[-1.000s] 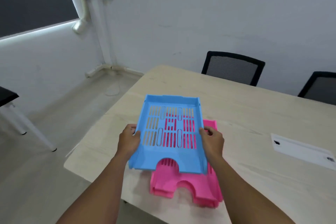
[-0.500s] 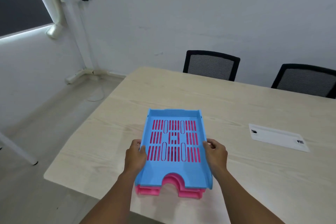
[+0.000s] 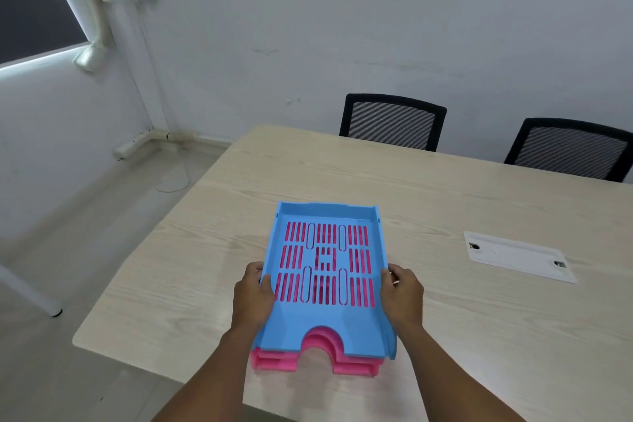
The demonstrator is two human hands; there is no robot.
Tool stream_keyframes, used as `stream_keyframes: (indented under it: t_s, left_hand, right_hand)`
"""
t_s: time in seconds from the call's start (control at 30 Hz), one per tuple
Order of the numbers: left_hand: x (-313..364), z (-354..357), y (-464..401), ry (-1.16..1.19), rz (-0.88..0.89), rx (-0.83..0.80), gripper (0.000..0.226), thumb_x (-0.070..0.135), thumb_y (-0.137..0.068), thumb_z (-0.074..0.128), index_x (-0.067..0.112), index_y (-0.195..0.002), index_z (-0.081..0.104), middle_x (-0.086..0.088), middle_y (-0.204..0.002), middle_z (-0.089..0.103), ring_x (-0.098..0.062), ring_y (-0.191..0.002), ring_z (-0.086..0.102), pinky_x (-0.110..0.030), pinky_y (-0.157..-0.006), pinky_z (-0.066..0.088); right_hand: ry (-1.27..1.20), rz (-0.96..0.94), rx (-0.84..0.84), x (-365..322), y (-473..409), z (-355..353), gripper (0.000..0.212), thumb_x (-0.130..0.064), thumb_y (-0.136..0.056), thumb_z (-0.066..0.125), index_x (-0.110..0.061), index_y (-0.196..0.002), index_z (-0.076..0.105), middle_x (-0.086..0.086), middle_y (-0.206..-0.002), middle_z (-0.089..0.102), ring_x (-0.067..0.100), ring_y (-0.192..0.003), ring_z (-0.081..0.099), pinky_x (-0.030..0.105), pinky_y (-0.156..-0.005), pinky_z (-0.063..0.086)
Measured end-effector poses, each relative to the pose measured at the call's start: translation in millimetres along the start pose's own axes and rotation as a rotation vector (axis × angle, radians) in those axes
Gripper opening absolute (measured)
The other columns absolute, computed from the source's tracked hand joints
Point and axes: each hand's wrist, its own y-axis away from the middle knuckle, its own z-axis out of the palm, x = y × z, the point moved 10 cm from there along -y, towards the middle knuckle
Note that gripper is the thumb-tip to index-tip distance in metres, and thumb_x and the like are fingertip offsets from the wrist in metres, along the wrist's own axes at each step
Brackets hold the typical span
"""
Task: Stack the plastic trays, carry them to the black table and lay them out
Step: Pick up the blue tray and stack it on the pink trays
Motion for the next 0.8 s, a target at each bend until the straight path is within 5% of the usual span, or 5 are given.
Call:
stream_keyframes:
  t_s: [0.3, 0.8]
  left_hand:
    - [6, -12, -4, 0.004, 0.017, 0.003, 0.011, 0.022, -0.101, 0.048, 0.021, -0.112, 0.047, 0.001, -0.096, 0.065, -0.003, -0.064, 0.065, -0.015, -0.050, 0.047]
    - [-3, -4, -9, -0.017, -0.016, -0.041, 0.025, 0.024, -0.102, 0.046, 0.012, -0.123, 0.053, 0.002, -0.101, 0.063, -0.002, -0.068, 0.063, -0.017, -0.052, 0.046]
  right_hand:
    - [0.043, -0.013, -0.030, -1, 3, 9, 0.022, -0.021, -0.100, 0.051, -0.008, -0.108, 0.067, 0.006, -0.095, 0.063, 0.001, -0.068, 0.059, 0.007, -0.052, 0.039]
    - [0.022, 0.044, -0.090, 2, -3, 16, 0.025, -0.026, -0.101, 0.049, -0.013, -0.112, 0.066, 0.004, -0.095, 0.072, 0.005, -0.068, 0.067, 0.014, -0.051, 0.045]
